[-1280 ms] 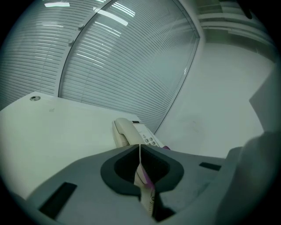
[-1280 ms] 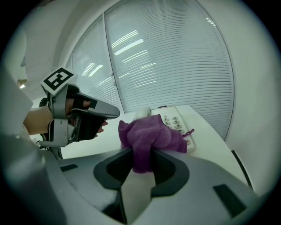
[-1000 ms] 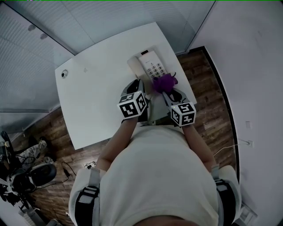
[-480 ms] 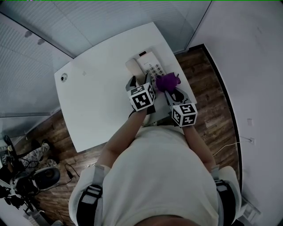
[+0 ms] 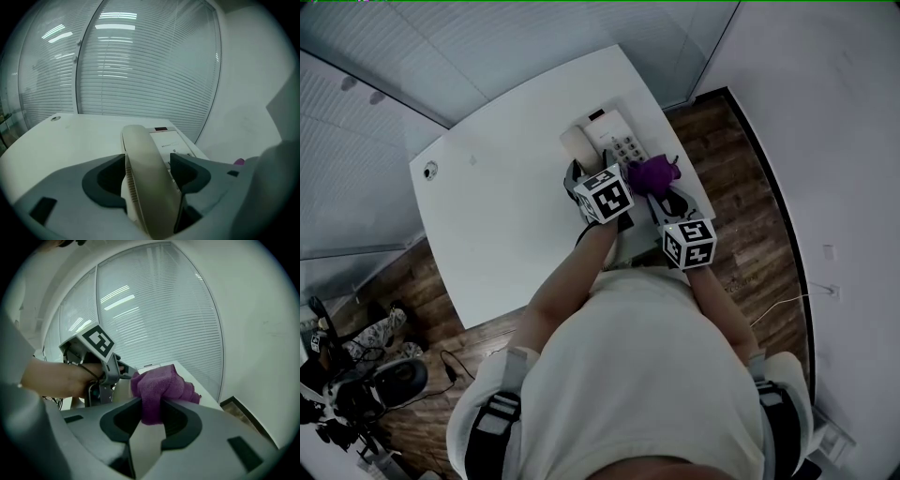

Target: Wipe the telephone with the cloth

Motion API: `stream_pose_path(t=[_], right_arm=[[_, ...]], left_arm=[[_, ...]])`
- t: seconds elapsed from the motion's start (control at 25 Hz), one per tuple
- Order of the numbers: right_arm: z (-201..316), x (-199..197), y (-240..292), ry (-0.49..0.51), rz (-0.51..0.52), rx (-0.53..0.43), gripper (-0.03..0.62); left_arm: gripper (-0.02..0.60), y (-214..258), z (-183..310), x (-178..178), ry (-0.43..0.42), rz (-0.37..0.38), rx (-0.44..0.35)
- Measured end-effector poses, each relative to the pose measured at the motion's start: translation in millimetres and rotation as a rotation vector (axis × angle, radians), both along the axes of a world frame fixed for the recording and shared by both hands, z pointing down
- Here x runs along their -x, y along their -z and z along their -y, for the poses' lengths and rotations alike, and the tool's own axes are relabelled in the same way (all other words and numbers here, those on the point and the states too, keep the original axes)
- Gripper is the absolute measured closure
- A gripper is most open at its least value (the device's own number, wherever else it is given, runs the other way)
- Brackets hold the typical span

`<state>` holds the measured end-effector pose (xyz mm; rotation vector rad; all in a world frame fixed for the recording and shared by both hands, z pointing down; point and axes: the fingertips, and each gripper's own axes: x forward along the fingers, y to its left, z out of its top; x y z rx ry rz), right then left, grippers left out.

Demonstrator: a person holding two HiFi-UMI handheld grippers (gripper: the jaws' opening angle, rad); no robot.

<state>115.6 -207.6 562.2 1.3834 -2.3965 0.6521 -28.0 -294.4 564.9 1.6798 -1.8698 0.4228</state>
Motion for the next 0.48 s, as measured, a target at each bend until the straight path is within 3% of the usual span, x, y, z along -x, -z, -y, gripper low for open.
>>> stream_pose_path(t=[0.24, 0.48], right_arm=[[5.8, -1.7, 2.9, -0.009, 0.002, -0.013, 0.467], [8.5, 0.2, 6.8, 0.001, -0.003, -0.031, 0.467]], left_arm=[[0.324, -1.3, 2.4, 1.8, 0.048, 0.001, 0.009], [0.327, -0.8, -0.9, 4.3, 0.068, -0.076, 0.018]])
